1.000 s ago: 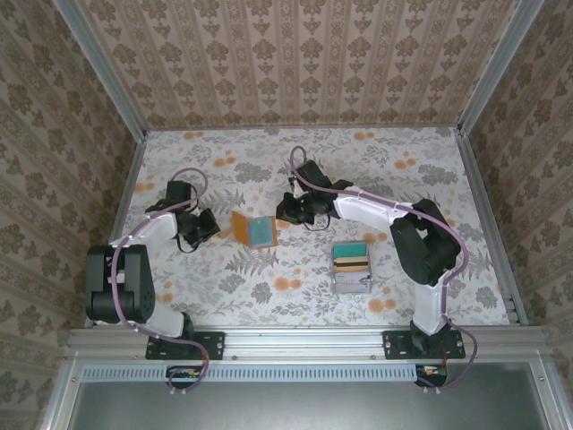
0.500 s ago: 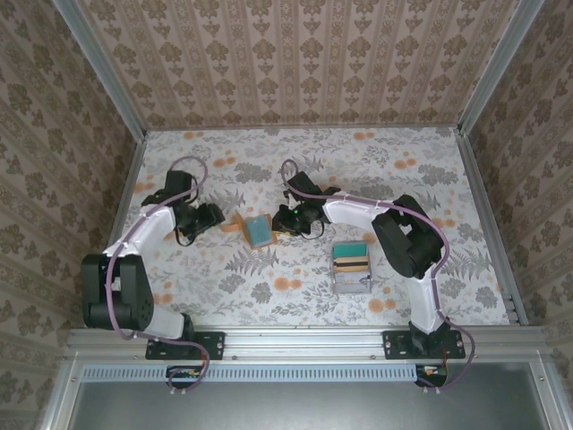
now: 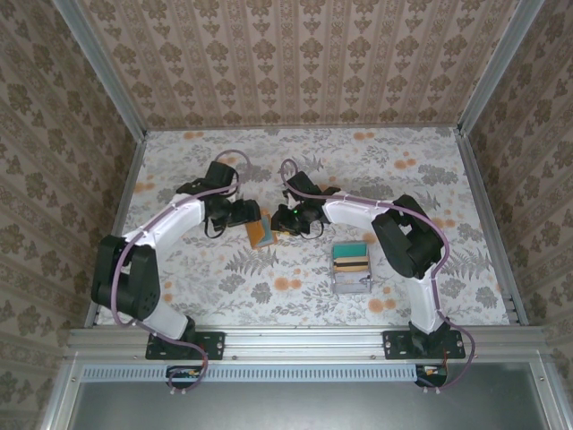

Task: Take the credit cards out of the card holder

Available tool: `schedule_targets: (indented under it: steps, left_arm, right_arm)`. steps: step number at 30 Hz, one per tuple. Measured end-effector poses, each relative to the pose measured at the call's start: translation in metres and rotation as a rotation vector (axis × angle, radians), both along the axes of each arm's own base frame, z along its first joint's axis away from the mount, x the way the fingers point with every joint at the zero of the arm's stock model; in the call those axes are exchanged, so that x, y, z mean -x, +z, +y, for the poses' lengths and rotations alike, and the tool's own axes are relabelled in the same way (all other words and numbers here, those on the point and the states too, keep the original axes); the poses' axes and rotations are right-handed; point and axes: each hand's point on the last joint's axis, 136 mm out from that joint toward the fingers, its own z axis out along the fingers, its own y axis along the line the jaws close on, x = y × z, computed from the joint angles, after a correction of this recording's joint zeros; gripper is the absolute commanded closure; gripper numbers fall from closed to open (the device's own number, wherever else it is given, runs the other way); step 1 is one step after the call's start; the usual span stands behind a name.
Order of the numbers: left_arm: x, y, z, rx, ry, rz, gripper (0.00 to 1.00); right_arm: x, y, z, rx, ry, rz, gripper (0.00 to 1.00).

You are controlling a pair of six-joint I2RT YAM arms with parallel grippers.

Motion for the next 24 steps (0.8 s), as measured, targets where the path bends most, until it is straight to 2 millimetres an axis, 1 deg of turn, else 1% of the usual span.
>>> schedule_targets:
  steps: [5, 7, 9, 11, 14, 17, 21, 24]
  left_arm:
    - [-0.007, -0.002, -0.014, -0.025, -0.027, 0.003, 0.19]
    - [-0.007, -0.007, -0.019, -0.046, -0.036, 0.012, 0.19]
    - [-0.003, -0.012, -0.025, -0.072, -0.056, 0.028, 0.18]
    - [0.001, -0.015, -0.031, -0.097, -0.079, 0.037, 0.18]
    - [0.004, -0.018, -0.040, -0.125, -0.107, 0.042, 0.18]
    - [0.007, -0.021, -0.046, -0.156, -0.125, 0.053, 0.19]
    - [0.006, -0.031, -0.049, -0.238, -0.141, 0.081, 0.22]
    - [0.006, -0.043, -0.050, -0.291, -0.154, 0.102, 0.24]
  right_arm:
    - [0.000, -0.004, -0.002, 0.007, -0.008, -0.009, 0.74]
    - [0.003, -0.011, -0.009, 0.026, -0.024, -0.005, 0.74]
    - [0.008, -0.019, -0.021, 0.052, -0.048, 0.010, 0.73]
    - [0.010, -0.022, -0.033, 0.070, -0.072, 0.016, 0.74]
    - [0.007, -0.019, -0.046, 0.081, -0.106, 0.003, 0.73]
    - [0.003, -0.012, -0.053, 0.079, -0.128, -0.021, 0.73]
    - [-0.003, -0.004, -0.055, 0.065, -0.143, -0.045, 0.73]
    - [-0.004, -0.003, -0.054, 0.061, -0.143, -0.051, 0.73]
